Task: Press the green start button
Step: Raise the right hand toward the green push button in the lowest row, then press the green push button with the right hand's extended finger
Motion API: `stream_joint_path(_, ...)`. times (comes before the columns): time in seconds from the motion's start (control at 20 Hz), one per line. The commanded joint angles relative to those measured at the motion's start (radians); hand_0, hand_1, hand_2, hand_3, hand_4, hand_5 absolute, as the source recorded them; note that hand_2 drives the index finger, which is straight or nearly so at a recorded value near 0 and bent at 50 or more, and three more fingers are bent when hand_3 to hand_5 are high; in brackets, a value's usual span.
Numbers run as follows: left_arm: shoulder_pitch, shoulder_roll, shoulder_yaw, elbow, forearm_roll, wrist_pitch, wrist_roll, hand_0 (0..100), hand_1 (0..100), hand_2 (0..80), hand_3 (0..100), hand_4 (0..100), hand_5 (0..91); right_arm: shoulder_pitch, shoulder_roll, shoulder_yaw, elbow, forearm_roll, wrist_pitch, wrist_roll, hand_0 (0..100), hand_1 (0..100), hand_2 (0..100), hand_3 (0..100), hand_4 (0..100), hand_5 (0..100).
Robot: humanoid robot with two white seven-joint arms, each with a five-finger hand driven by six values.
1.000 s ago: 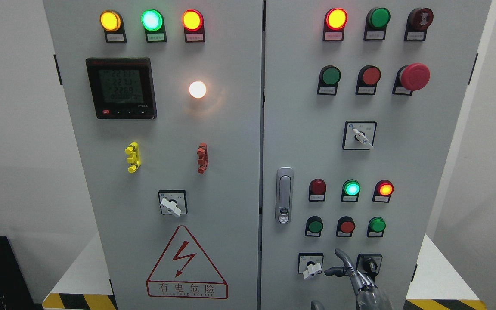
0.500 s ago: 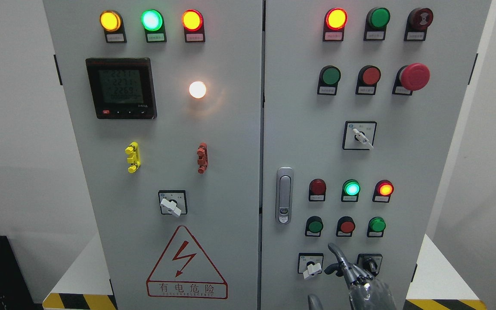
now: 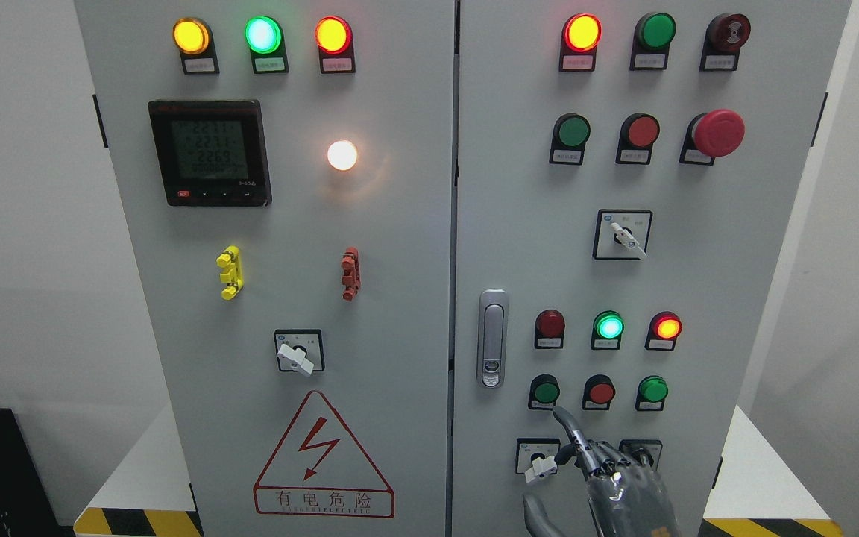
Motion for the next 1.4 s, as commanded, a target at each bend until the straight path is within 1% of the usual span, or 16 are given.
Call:
stream_joint_path(0.0,0.0,0.0,0.0,0.0,0.0,0.0,0.0,12,56,0.0,0,0,0.0,-0.02,0.0,-0.011,0.005,0.027,0.013,0.0,46,33,0,55,62,63)
stream_joint_path(0.5,0.0,0.0,0.0,0.0,0.0,0.0,0.0,12,56,0.0,0,0,0.0,-0.038,0.0,-0.013,0.057,0.031,0.036,0.0,47,34,0,56,62,62)
stream_joint_path(0.9,0.0,0.0,0.0,0.0,0.0,0.0,0.0,12,56,0.0,0,0,0.0,-0.064,0.0,-0.016,0.115,0.031,0.038,0.0,47,34,0,56,62,62)
stream_joint_path(1.35,0.0,0.0,0.0,0.0,0.0,0.0,0.0,12,56,0.0,0,0,0.0,-0.089,0.0,-0.021,0.147,0.031,0.038,0.0,48,34,0,56,62,62)
